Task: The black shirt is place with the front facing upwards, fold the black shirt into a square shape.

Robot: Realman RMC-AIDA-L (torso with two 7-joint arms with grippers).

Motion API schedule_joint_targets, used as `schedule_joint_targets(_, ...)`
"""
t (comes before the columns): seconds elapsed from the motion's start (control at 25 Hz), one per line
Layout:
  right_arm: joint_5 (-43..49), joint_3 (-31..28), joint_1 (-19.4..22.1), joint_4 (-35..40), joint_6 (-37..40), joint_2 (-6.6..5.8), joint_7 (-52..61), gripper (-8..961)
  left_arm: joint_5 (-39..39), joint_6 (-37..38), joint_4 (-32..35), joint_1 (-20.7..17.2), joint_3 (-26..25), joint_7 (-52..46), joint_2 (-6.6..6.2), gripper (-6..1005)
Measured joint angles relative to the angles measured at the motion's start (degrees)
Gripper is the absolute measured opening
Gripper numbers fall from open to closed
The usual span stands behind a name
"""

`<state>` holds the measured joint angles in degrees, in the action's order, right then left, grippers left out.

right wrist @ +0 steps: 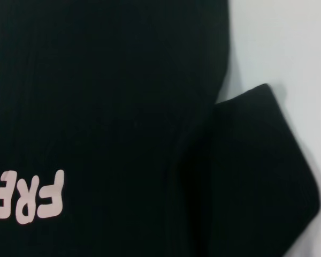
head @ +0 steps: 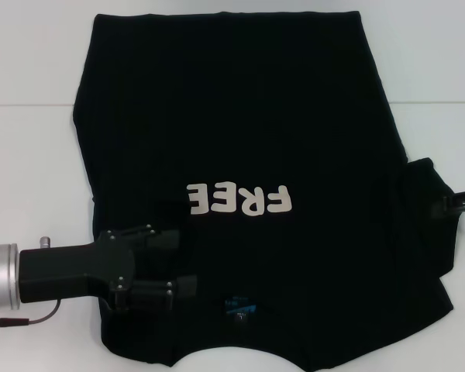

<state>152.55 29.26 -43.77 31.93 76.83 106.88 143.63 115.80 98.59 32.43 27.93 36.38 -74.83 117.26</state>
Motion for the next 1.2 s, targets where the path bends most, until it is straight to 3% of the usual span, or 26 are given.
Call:
schedule_joint_targets(0.28, 0.04, 1.84, -0.50, -0.20, -1.83, 1.93, 0.33, 887, -0.37, 0.02, 0.00, -0.29, -0.08, 0.03, -0.02, 919)
schedule_joint_targets(0.64, 0.10, 2.60, -0.53, -1.40, -3.85, 2.16, 0.04, 886, -0.46, -0.03, 0.00, -0.36, -0.16, 0.04, -0.02, 919)
schedule_joint_targets(0.84, 0.12, 5.82, -0.51, -1.57, -5.48, 2.31, -0.09, 885, -0.60, -0.07, 0.00, -0.18, -0.17, 0.04, -0.02, 919)
schedule_joint_targets(1.08, 0.12, 6.92, -0.13, -0.99, -6.08, 2.80, -0.15, 683, -0.85, -0.04, 0.01, -0.08, -0.17, 0.07, -0.02, 918)
schedule_joint_targets(1.2, 0.21, 7.52, -0.10, -0.95, -6.18, 2.80, -0.23, 536, -0.85, -0.07, 0.00, -0.08, -0.43, 0.50, -0.02, 918)
